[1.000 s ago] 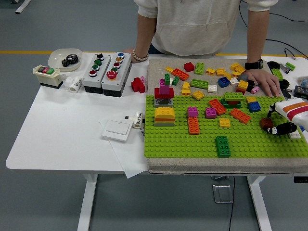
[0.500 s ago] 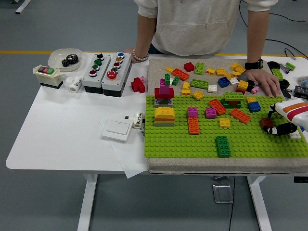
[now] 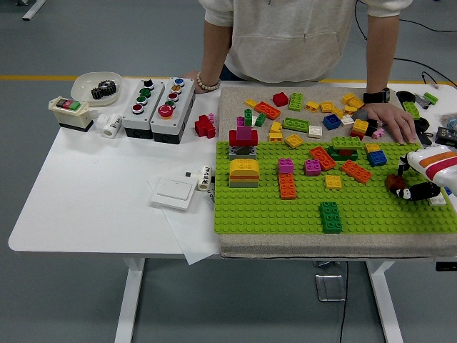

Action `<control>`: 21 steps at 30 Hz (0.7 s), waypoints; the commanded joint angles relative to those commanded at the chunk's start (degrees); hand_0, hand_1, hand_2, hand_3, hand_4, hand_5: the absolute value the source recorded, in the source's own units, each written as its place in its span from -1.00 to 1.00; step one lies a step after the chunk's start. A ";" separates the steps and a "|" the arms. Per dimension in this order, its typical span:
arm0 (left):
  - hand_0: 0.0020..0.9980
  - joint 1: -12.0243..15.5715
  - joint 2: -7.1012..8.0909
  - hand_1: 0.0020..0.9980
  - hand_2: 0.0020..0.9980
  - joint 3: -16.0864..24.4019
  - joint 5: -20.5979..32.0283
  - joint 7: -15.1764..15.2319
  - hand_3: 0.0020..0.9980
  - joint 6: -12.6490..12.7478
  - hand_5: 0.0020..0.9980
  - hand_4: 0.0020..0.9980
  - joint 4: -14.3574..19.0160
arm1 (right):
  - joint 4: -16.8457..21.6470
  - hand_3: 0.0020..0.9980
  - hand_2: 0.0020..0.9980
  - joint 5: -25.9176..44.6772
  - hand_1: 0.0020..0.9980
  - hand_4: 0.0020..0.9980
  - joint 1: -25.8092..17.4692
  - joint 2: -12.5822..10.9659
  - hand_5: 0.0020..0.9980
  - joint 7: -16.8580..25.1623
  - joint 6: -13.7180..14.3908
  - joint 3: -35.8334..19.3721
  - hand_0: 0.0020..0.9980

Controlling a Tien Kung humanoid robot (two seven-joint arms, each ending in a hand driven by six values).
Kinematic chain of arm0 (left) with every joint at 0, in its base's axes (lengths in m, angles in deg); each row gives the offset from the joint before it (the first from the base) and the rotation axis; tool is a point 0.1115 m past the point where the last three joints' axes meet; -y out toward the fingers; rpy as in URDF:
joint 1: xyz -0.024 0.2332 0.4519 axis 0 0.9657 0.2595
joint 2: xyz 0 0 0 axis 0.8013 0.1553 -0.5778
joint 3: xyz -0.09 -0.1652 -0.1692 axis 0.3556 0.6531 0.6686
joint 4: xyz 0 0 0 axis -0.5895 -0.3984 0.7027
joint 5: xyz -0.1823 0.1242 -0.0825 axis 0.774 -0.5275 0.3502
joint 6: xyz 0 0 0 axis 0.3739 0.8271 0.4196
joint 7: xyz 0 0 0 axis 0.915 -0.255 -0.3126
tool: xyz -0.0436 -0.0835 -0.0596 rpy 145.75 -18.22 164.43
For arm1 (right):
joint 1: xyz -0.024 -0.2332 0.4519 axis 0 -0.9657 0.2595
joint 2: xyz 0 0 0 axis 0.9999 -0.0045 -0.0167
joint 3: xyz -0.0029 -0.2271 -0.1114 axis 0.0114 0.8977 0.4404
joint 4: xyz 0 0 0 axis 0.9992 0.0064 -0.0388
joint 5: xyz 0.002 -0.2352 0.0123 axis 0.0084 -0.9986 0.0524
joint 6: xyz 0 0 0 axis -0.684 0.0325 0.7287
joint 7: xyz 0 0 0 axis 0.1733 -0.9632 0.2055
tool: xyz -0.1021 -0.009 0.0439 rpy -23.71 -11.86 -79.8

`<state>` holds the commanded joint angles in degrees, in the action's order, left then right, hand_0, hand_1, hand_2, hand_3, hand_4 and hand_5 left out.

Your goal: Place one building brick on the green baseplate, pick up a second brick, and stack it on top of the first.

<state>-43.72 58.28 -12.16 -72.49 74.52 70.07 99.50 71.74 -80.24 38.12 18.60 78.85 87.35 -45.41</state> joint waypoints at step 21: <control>0.60 -0.06 -0.02 0.56 0.54 0.07 -0.21 -0.09 0.19 -0.03 0.37 0.33 -0.01 | 1.22 0.00 0.02 0.96 -0.15 0.34 -0.32 -0.45 0.13 0.72 1.06 0.36 -0.40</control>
<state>-43.78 58.25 -12.09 -72.70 74.43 70.04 99.49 72.96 -79.28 37.80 18.14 79.57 88.41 -45.05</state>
